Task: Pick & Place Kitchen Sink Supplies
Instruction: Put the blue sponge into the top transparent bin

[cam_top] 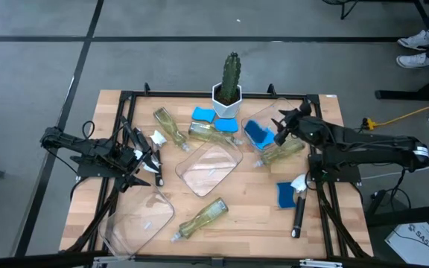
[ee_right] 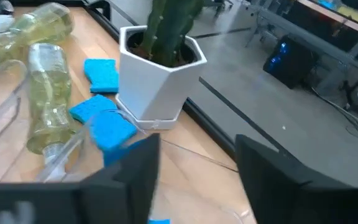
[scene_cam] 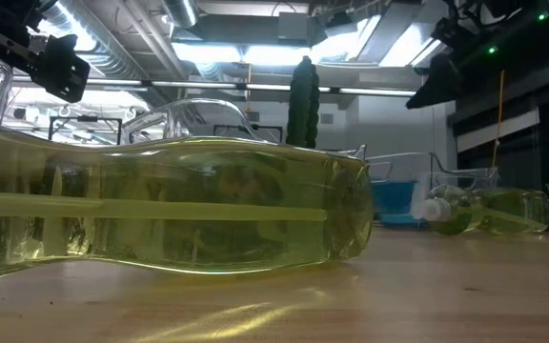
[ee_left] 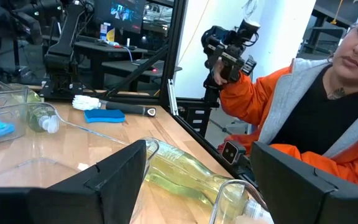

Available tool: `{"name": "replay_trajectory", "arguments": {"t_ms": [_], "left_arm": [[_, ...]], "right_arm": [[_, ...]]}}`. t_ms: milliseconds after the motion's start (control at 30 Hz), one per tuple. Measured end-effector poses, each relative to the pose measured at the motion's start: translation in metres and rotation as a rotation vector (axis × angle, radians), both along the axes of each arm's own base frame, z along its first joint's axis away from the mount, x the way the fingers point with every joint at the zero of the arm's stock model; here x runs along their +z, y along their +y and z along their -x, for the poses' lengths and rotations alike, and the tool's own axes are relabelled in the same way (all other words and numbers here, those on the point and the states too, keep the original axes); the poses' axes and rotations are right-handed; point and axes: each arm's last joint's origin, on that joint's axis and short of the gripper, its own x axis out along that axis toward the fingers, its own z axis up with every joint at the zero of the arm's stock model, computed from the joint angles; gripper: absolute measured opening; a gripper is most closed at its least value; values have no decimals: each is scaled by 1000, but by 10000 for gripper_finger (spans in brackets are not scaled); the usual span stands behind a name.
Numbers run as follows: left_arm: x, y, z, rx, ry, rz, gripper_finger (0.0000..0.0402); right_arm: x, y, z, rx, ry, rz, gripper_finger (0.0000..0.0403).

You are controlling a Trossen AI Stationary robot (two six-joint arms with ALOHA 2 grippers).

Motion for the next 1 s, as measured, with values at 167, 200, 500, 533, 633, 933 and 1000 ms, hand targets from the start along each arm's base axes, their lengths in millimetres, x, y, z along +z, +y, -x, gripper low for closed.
{"name": "replay_trajectory", "arguments": {"t_ms": [167, 200, 500, 533, 633, 933, 1000], "left_arm": [[0, 0, 0, 0, 0, 0, 281], [0, 0, 0, 0, 0, 0, 281], [0, 0, 0, 0, 0, 0, 281], [0, 0, 0, 0, 0, 0, 281], [0, 0, 0, 0, 0, 0, 281], [0, 0, 0, 0, 0, 0, 281], [0, 0, 0, 0, 0, 0, 281]], "right_arm": [[-4, -3, -4, -17, 24, -13, 288], [-5, -3, -5, -18, 29, -15, 298], [-8, -5, -11, -8, 41, -21, 327], [-8, -5, -11, -8, 33, -17, 327], [-5, -5, -13, 2, 17, 6, 325], [-4, 2, -19, 254, -65, -140, 323], [-5, 4, -21, 333, -76, -190, 323]]}}
